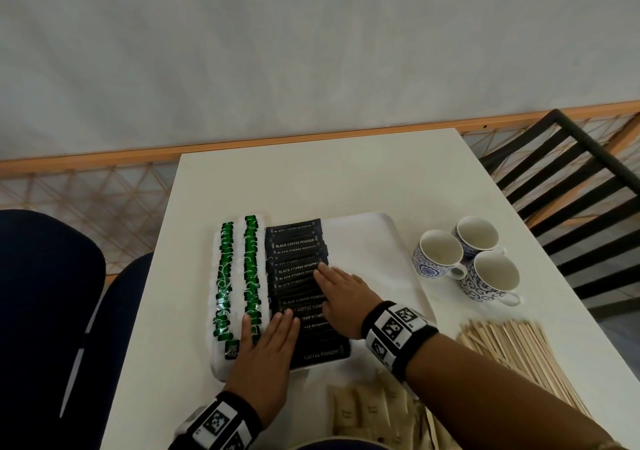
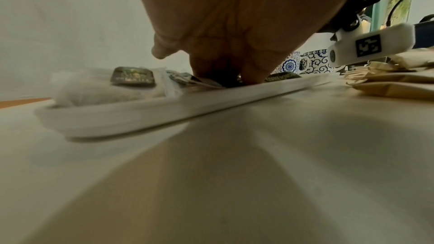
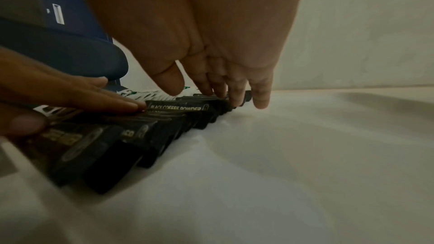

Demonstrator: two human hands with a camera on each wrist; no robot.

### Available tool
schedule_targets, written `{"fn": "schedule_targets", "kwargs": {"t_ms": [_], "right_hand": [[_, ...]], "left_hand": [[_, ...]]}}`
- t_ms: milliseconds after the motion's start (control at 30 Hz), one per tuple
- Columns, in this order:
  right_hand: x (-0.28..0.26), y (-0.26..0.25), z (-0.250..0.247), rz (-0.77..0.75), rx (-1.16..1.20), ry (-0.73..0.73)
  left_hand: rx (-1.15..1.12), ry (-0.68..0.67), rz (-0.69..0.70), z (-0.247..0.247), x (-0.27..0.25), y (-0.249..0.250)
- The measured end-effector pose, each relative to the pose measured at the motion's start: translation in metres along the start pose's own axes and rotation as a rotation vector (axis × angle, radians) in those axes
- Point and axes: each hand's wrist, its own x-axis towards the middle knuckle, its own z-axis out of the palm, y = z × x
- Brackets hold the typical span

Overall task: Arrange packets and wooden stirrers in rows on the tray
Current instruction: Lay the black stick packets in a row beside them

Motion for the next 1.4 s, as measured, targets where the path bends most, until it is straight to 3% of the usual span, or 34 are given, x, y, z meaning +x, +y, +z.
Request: {"fn": "schedule_targets", "kwargs": {"t_ms": [433, 733, 833, 933, 1033, 1400], "right_hand": [[0.015, -0.008, -0.001, 0.005, -0.060, 0.056], [0.023, -0.008, 0.002, 0.049, -0.099, 0.019], [0.029, -0.007, -0.004, 0.073, 0.054, 0.084], [0.043, -0.005, -0.016, 0.129, 0.415, 0.151], [0.043, -0.003, -0.037, 0.188, 0.724, 0.183], [0.043, -0.011, -0.041, 0.170, 0.772, 0.114]], "left_hand": [[0.026, 0.081, 0.032, 0.007, 0.000, -0.005], [-0.004, -0.053, 0.014, 0.008, -0.003, -0.008], [-0.052, -0.069, -0.002, 0.003, -0.004, -0.009], [-0.125, -0.128, -0.080, -0.009, -0.006, -0.013], [-0.176, -0.073, -0.102, -0.019, -0.009, -0.021], [-0.419, -0.146, -0.442, -0.029, -0.024, -0.056]]}}
